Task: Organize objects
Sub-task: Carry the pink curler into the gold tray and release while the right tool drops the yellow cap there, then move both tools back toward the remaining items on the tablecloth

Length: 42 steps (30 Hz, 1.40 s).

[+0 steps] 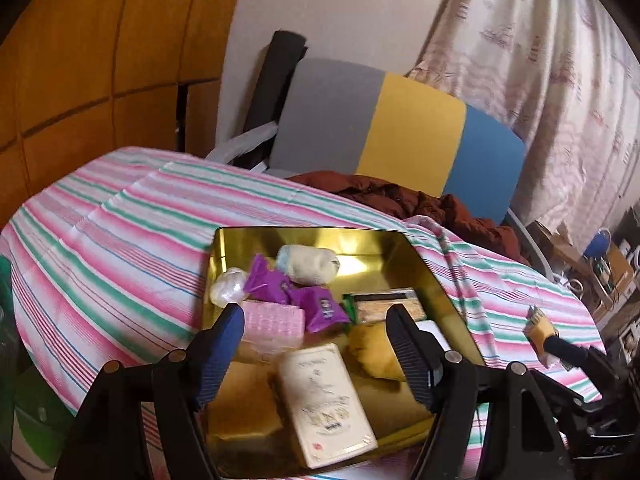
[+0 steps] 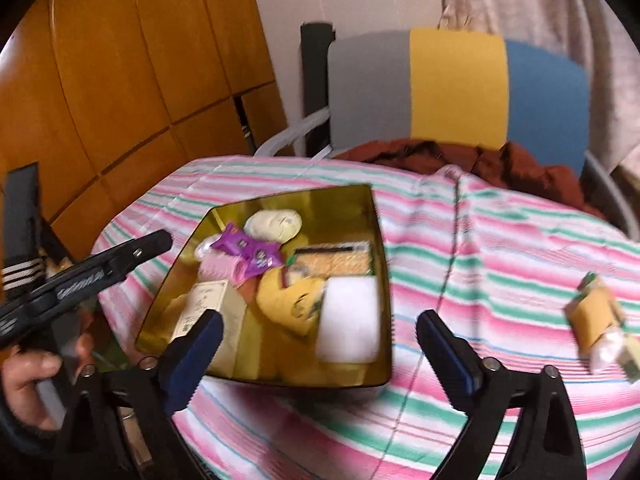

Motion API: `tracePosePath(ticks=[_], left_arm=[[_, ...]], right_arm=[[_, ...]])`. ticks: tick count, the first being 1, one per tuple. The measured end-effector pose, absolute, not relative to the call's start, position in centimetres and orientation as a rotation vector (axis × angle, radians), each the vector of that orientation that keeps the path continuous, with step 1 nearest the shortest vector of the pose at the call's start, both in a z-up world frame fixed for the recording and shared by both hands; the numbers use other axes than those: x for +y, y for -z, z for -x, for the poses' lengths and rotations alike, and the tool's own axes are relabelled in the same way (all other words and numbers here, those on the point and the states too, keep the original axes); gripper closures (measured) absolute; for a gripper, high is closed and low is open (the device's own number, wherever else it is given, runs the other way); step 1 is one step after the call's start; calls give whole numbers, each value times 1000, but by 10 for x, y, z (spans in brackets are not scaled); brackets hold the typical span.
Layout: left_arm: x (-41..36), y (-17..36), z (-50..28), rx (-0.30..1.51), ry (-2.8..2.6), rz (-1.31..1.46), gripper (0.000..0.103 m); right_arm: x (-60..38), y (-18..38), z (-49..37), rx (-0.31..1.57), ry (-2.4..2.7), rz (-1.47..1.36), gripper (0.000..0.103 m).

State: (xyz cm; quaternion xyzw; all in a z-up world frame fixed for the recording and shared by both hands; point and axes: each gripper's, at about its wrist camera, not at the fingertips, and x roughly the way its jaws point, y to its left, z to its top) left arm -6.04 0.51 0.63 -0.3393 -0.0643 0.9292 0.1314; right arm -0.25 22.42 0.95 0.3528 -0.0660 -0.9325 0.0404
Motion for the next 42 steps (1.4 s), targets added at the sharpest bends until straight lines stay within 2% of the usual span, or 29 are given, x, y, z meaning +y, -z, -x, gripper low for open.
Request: tracePosePath(ticks=[6,13,28,38,42], left_arm=[[28,-6,44,-111,-2689,984,28],[53,-2,28,43,-2669,973,28],[77,6,18,155,-2602,988,28],[89,7,14,163,-2536,969,28],[93,10,13,172,-2520,975,28]], right_arm=[[222,-8,-7,-110,2945,-1051,0],[242,-2,-15,-177,2996,-1081,0],[282,-18,-24,-190,3084,-1056,0],[391,-38,-36,-454,3233,-1038,0],[461,-36,-53,-635,3420,-997,0]])
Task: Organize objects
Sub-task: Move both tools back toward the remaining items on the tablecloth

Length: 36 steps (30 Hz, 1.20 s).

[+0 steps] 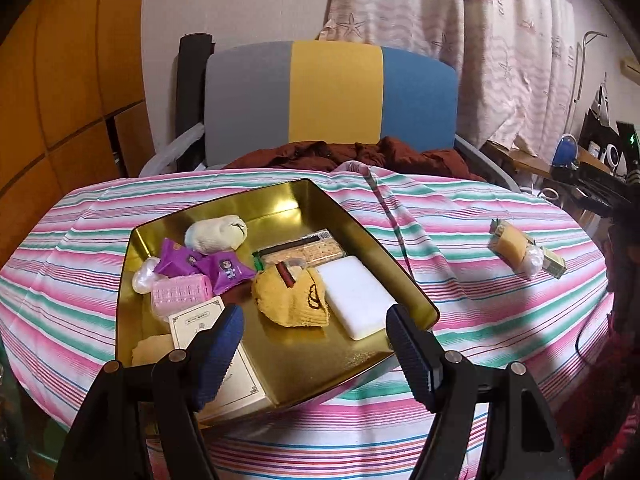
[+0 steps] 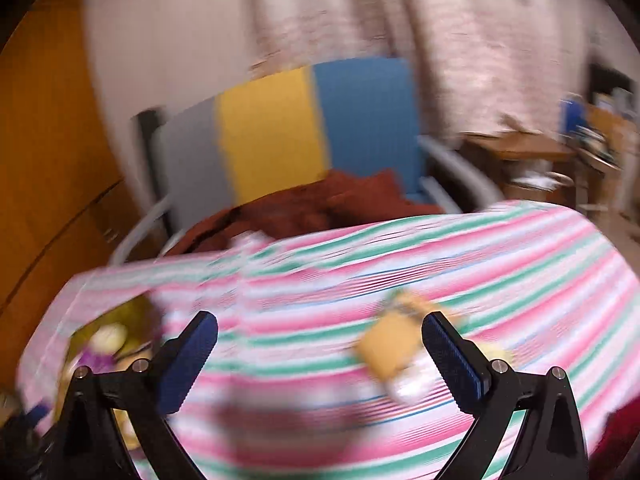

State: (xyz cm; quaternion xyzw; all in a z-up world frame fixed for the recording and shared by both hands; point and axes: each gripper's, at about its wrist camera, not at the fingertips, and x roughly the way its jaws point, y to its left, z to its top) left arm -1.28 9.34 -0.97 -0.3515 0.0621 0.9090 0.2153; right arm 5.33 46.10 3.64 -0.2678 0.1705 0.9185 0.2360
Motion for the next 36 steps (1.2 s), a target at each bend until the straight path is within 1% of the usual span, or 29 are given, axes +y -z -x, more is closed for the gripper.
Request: tracePosePath(ticks=[3,4,6,8,17,32,36], left_arm=[[100,12,12,219,-2525,982,28],[102,12,12,226,-2526,982,28],[105,13,12,225,-2521,983,28],[110,13,10,231,-2509,976,29],[137,14,5,243,-2399,964,29],[208,13,-3,335,-2234,946,29],[233,17,2,375,-2212,951,29]], right_arm=[[502,-20,-73,546,-2383,672,0],[512,-12,-78,591,-2340,671,0],[535,2,-84,745,-2251,714,0],[545,7,-88,821,-2220,699,0],[547,11,-90,835,-2194,730,0],[579,32,-115,1113,-2056,680,0],[579,35,-114,1161,-2073,687,0]])
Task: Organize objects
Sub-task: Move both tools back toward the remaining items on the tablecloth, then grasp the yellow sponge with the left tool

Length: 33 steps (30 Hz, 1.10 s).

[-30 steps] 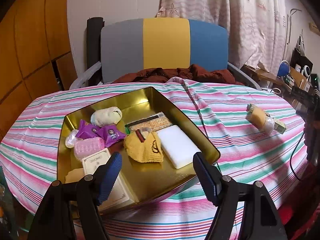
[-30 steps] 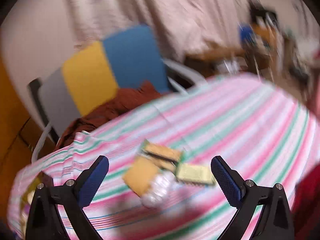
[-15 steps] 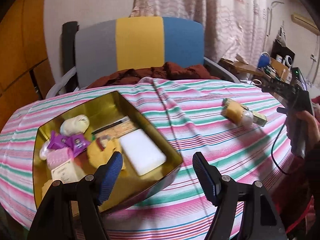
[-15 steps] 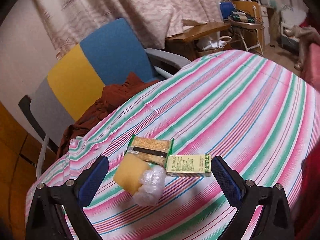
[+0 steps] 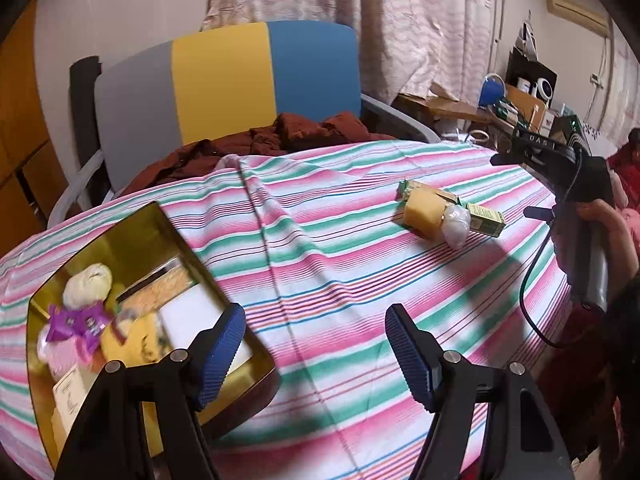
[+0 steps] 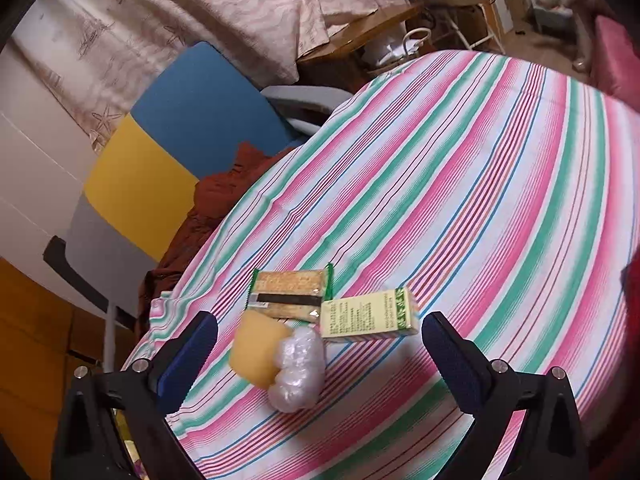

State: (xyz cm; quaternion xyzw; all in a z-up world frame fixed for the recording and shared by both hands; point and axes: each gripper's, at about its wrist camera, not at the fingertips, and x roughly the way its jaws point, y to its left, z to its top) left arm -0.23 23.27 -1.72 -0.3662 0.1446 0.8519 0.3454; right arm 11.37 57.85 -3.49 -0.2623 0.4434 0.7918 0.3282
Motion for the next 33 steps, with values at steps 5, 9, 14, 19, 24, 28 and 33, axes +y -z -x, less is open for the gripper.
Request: tracePosePath(ticks=[5,9,14,19,24,28,33], left_arm=[[263,26,10,420,-2173,964,29],[287,33,16,449,-2146,972,29],[324,37,28,496,-2104,954,29],[362,40,37,532,-2069,925,29],[397,49,41,574,-1994,916,29],[422,53,45,597,-1938,902,29],[449,61,50,628,-1888,885,22]], right_arm=[[578,36,-113,1199,-2098,678,0],[582,34,-120,1251,-2090,617,0],[588,40,-123,1338,-2067,604,0],[587,39,-121,1369,-2097,587,0],[586,42,-119,1432,-2116,592,0],[587,47,-117,1475,-2128,601,0],[588,50,-116,1512,-2127,602,0]])
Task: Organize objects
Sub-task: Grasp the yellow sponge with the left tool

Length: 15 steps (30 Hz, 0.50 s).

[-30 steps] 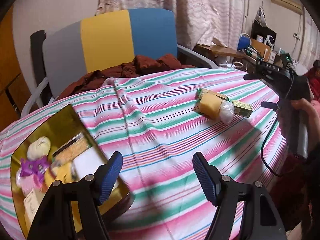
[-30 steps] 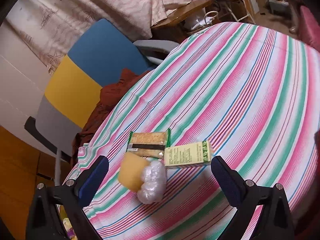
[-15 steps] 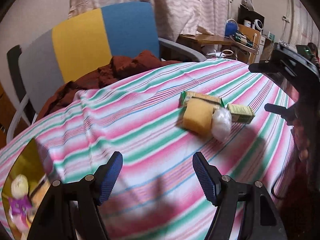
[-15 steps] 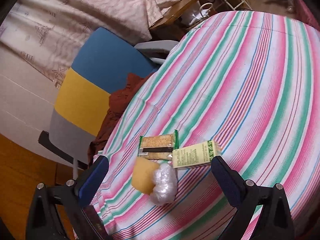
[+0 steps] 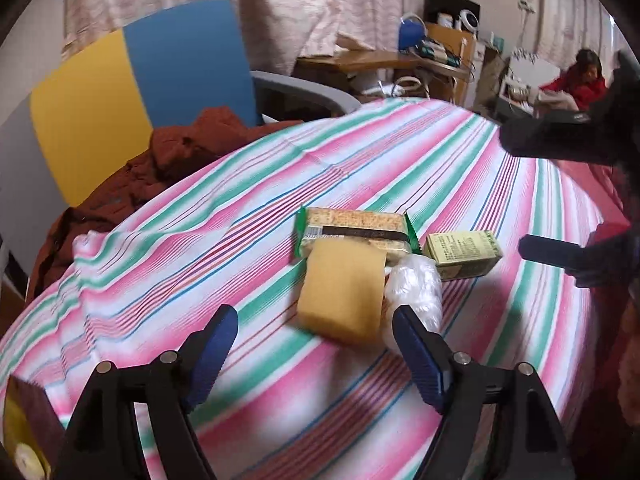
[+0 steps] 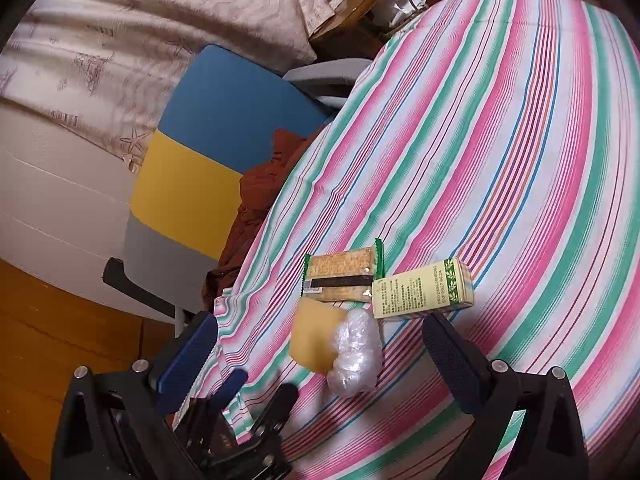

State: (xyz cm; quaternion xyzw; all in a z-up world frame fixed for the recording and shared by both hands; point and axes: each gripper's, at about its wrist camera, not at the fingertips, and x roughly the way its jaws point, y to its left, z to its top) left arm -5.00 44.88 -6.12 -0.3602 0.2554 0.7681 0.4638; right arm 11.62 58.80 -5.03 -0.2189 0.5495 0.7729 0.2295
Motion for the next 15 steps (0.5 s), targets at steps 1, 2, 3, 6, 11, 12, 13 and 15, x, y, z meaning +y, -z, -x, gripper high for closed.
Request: tracePosePath(ticks=[1,2,3,6,11,12,13,15], left_arm=[[453,63,50,637,-1884,872,22],[457,65,50,642,-1876,866,22],[463,69,51,654,-1861,867,22],[477,80,56,690,-1846,885,22],[486,96,69,641,-1805,975,33],[482,99,74,573,-1772,1027,43],[478,100,75,536,-1760,1047,47],[468,99,68,533,-1785,1030,50]], right_arm=[[588,51,-116,1519,-2125,609,0],[588,52,-115,1523,-2125,611,0],[588,52,-114,1523,-2126,613,0],[588,53,-111,1514,-2132,632,0],[589,56,-108,1507,-2129,660,0],[590,57,-108,1510,-2126,663,0],[590,58,-107,1513,-2124,668,0],[590,59,-105,1507,-2128,686,0]])
